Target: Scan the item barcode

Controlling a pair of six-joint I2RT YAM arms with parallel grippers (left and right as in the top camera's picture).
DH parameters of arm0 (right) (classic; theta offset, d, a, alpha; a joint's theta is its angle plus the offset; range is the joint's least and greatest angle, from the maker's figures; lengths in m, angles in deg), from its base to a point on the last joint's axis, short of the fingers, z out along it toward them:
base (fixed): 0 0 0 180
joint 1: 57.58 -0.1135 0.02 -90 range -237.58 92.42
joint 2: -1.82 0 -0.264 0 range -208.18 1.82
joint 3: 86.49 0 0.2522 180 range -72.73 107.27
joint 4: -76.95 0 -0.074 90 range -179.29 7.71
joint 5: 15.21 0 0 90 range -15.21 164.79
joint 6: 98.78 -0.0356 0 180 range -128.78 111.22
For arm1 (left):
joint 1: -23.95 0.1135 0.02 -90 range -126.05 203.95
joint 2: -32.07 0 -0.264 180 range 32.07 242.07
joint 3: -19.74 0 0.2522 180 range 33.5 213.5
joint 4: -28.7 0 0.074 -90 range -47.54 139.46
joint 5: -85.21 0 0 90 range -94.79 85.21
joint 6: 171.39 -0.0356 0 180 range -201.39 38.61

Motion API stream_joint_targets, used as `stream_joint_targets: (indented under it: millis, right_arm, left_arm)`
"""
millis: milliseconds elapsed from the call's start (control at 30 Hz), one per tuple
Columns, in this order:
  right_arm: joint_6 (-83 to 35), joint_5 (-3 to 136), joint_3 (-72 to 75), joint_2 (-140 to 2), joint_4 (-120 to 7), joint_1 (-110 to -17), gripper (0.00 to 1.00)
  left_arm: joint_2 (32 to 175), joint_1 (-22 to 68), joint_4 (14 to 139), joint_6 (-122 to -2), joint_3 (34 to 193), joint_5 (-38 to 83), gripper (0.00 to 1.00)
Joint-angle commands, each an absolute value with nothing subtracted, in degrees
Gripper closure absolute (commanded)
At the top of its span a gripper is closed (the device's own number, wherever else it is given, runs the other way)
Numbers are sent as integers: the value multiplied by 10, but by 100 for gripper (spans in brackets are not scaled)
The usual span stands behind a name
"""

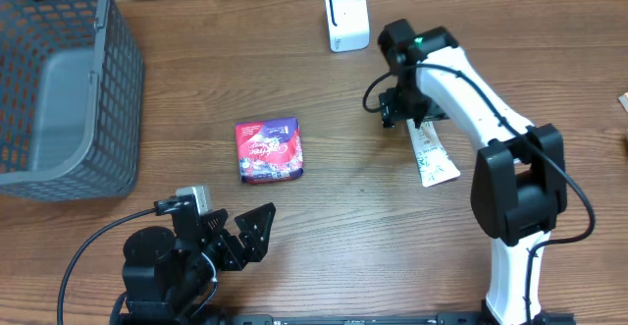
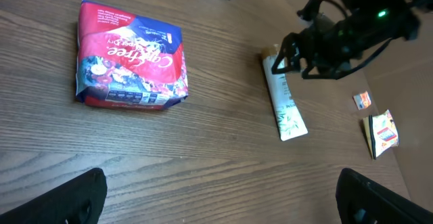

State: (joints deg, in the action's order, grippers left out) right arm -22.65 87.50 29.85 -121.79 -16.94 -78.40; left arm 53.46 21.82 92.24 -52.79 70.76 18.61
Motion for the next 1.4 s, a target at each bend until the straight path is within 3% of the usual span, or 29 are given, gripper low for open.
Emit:
stream_joint_targets:
  millis: [0,233,367,467,700,1067,1233,1367]
  right_arm:
    - [-255,928,265,-1218,-194,-774,16]
    - [-253,932,212,-1218,-245,-770,19]
    - [-256,929,208,-1218,-247,-770,41]
    - [-256,896,208,-1218,-247,-770,71]
    - [-256,818,236,-1217,-209,-770,96]
    - [-233,590,357,-1217,-88,-771,96]
    - [-234,612,356,-1217,-94,-771,96]
    - [-233,623,356,-1217,-98,-772,90]
  left_arm:
    - [532,221,922,-522,711,190,0]
    - [532,221,922,-522,711,190,0]
    - [532,221,922,-522,711,190,0]
    - [532,221,922,-522,711,190,0]
    - [532,220,922,-522,711,190,0]
    - [532,221,922,-522,711,190,0]
    - [532,221,922,-522,711,190,0]
    - [532,221,922,-522,711,190,0]
